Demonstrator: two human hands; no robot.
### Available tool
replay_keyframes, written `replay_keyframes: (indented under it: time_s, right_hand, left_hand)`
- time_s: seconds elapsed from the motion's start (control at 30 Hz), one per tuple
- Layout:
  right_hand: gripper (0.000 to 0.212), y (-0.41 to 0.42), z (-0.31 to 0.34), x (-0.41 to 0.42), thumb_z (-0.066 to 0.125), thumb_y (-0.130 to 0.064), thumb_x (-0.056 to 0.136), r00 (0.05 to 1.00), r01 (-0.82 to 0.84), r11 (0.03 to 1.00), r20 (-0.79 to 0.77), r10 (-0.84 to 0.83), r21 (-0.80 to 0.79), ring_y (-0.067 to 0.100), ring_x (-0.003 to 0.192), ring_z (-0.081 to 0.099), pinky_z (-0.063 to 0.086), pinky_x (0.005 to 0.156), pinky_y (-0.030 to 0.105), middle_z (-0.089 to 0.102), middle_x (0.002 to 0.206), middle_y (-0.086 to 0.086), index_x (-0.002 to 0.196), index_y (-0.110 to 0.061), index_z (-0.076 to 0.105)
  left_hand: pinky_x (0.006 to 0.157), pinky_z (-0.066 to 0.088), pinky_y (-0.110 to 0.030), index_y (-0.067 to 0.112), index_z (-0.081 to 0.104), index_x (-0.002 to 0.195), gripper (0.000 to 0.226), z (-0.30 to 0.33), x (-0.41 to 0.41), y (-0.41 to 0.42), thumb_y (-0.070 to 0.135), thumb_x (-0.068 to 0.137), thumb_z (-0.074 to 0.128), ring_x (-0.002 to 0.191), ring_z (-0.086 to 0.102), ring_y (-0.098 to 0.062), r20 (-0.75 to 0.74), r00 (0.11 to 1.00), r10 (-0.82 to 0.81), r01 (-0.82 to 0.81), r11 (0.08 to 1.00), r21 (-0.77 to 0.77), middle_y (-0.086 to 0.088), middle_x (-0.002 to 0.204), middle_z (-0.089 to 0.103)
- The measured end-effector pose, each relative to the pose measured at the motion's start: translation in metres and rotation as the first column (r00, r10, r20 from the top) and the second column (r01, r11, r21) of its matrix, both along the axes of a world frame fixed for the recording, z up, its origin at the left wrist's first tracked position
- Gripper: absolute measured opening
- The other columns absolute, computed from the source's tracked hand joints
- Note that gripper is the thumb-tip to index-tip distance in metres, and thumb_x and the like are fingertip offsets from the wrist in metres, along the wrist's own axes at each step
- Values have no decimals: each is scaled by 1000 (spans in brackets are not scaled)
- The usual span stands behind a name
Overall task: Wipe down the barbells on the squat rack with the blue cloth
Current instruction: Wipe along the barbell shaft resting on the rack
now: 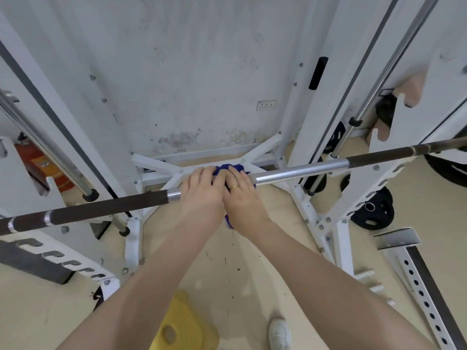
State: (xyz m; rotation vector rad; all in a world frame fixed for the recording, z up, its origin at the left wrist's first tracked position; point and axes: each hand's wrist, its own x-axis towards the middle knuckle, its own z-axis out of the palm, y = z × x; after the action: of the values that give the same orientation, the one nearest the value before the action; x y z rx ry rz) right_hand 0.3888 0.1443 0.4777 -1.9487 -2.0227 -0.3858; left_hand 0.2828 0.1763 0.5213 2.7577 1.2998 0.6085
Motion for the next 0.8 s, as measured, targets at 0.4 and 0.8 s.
replay_keyframes:
  time_s: [0.4, 0.8]
  right_hand:
    - [55, -9, 16, 80, 58, 2, 64, 988, -157, 987, 1, 157, -44, 33, 90, 62, 48, 82, 41, 64, 109, 13, 118, -9, 60]
    - [41, -7, -7, 67, 40, -10, 86, 993, -111, 992, 55, 108, 53, 36, 114, 54, 37, 103, 45, 58, 122, 17, 125, -6, 52]
  left_hand:
    - [109, 15, -29, 12, 20, 145, 69, 5, 47, -16, -3, 81, 40, 132, 30, -22, -63, 995, 75, -85, 979, -186, -2, 147, 34]
    - [107, 29, -53, -9, 35, 134, 61, -24, 71, -21, -4, 75, 49, 118, 49, -37, -27, 964, 264, -264, 951, -160, -22, 126, 55]
